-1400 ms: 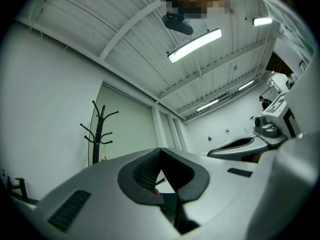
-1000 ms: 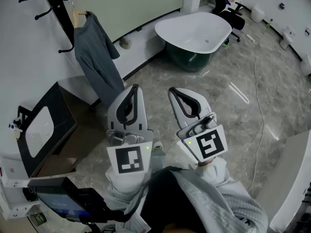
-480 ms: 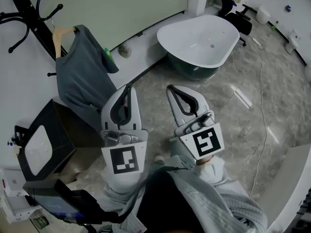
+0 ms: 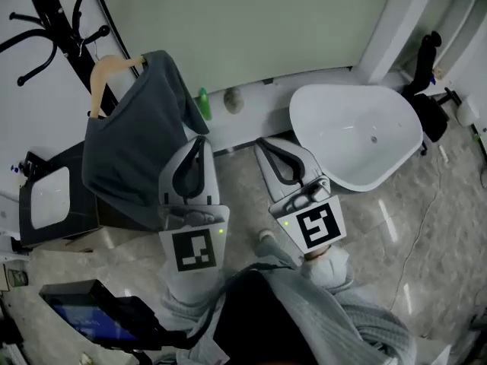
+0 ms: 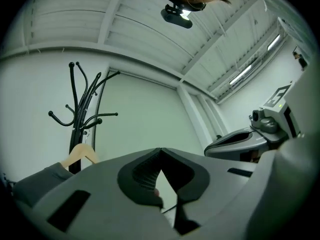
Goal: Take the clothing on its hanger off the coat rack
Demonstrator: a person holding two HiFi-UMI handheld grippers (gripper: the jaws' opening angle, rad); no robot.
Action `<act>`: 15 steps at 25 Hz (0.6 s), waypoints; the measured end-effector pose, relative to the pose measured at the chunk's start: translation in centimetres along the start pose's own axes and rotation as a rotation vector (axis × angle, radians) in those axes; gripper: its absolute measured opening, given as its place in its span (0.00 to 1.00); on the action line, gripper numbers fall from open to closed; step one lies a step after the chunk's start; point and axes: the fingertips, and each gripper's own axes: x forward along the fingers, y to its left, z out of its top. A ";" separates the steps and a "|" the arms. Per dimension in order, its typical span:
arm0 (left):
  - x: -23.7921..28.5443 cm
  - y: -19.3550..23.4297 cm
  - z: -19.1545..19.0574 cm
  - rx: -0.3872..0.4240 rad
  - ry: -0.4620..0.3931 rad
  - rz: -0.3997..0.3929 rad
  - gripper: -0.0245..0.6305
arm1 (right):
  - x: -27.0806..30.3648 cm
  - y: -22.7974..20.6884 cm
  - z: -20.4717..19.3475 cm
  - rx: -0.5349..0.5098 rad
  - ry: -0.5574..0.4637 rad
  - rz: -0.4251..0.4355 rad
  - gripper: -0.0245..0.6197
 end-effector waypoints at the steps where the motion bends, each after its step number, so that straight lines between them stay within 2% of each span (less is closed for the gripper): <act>1: 1.0 0.2 0.0 0.003 0.007 0.045 0.04 | 0.9 -1.1 -0.1 -0.001 -0.007 0.045 0.04; 6: 3.0 2.0 -1.0 0.061 0.075 0.273 0.04 | 6.0 -3.2 -1.1 0.007 -0.046 0.279 0.04; 10: 2.5 4.4 -2.4 0.105 0.139 0.399 0.04 | 9.3 -2.2 -1.8 0.032 -0.089 0.389 0.04; 15: 1.2 8.6 -4.0 0.149 0.202 0.540 0.04 | 13.6 1.2 -2.1 0.066 -0.146 0.528 0.04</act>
